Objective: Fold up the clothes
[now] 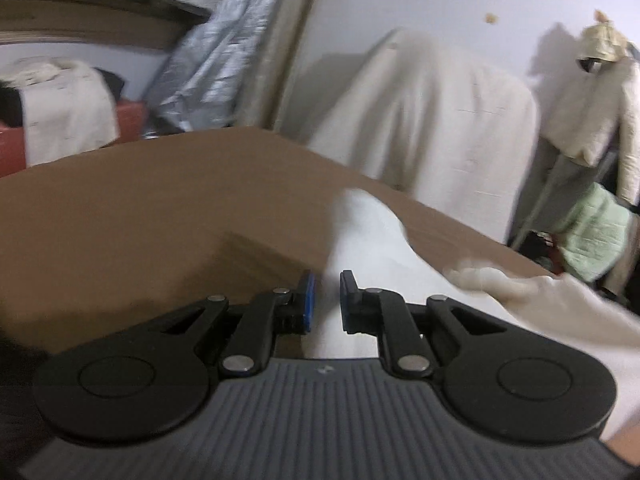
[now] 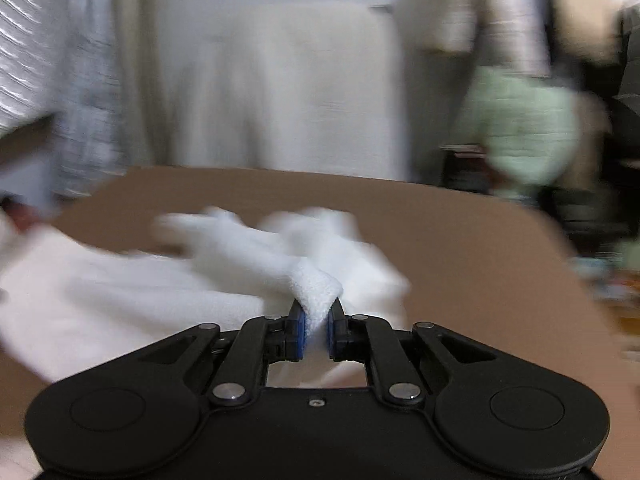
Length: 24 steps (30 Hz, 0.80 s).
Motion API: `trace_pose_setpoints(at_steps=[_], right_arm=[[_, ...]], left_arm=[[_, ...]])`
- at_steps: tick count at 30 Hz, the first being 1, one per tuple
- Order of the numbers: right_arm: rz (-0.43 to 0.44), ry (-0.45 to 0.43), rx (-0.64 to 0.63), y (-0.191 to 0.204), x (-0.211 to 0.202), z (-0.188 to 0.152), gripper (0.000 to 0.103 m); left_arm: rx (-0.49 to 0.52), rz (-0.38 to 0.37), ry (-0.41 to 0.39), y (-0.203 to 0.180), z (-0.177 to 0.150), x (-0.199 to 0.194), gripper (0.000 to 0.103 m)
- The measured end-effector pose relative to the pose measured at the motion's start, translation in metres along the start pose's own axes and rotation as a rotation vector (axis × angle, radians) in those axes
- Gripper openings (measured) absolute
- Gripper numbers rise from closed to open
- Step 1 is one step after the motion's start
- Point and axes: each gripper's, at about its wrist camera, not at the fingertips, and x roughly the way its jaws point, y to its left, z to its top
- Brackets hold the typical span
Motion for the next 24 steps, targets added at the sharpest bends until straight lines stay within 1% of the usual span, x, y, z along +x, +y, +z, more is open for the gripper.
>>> trace_pose_setpoints(at_steps=[1, 2, 4, 5, 6, 8, 10, 12, 14, 15, 16, 18, 20, 21, 23, 24], right_arm=[[-0.086, 0.012, -0.022, -0.009, -0.006, -0.02, 0.012], [-0.115, 0.044, 0.003, -0.017, -0.005, -0.042, 0.012], [-0.055, 0.16, 0.117, -0.032, 0.009, -0.081, 0.012], [-0.018, 0.217, 0.153, -0.035, 0.014, -0.099, 0.013], [0.003, 0.233, 0.152, -0.033, 0.014, -0.107, 0.014], [0.031, 0.233, 0.129, -0.026, 0.009, -0.114, 0.021], [0.059, 0.232, 0.106, -0.019, 0.005, -0.121, 0.024], [0.11, 0.197, 0.101, -0.012, 0.001, -0.111, 0.028], [0.166, 0.14, 0.102, -0.006, -0.006, -0.098, 0.037], [0.195, 0.112, 0.102, -0.003, -0.01, -0.091, 0.047], [0.223, 0.083, 0.102, 0.0, -0.014, -0.085, 0.053], [0.274, 0.049, 0.085, 0.009, -0.012, -0.071, 0.053], [0.309, 0.038, 0.051, 0.026, 0.004, -0.057, 0.053], [0.319, 0.039, 0.029, 0.034, 0.011, -0.05, 0.054], [0.317, 0.058, -0.014, 0.048, 0.032, -0.042, 0.057], [0.314, 0.069, -0.036, 0.055, 0.043, -0.038, 0.061]], left_arm=[[0.006, -0.007, 0.015, -0.003, -0.003, 0.004, 0.014], [0.013, -0.017, 0.041, -0.006, -0.007, 0.009, 0.014], [0.034, -0.025, 0.104, -0.011, -0.015, 0.019, 0.014], [0.043, -0.025, 0.126, -0.014, -0.017, 0.023, 0.014], [0.051, -0.024, 0.147, -0.016, -0.02, 0.027, 0.016], [0.053, -0.032, 0.165, -0.019, -0.022, 0.032, 0.023], [0.053, -0.041, 0.178, -0.022, -0.025, 0.036, 0.041], [0.067, -0.035, 0.203, -0.027, -0.031, 0.039, 0.045], [0.09, -0.012, 0.244, -0.032, -0.037, 0.043, 0.052], [0.096, 0.002, 0.264, -0.032, -0.039, 0.046, 0.059], [0.099, 0.017, 0.281, -0.031, -0.041, 0.048, 0.063], [0.094, 0.041, 0.312, -0.029, -0.045, 0.055, 0.067], [0.063, 0.045, 0.345, -0.024, -0.048, 0.061, 0.07], [0.033, 0.041, 0.365, -0.02, -0.049, 0.063, 0.071], [-0.033, 0.027, 0.4, -0.012, -0.052, 0.067, 0.071], [-0.064, 0.014, 0.41, -0.008, -0.053, 0.069, 0.071]])
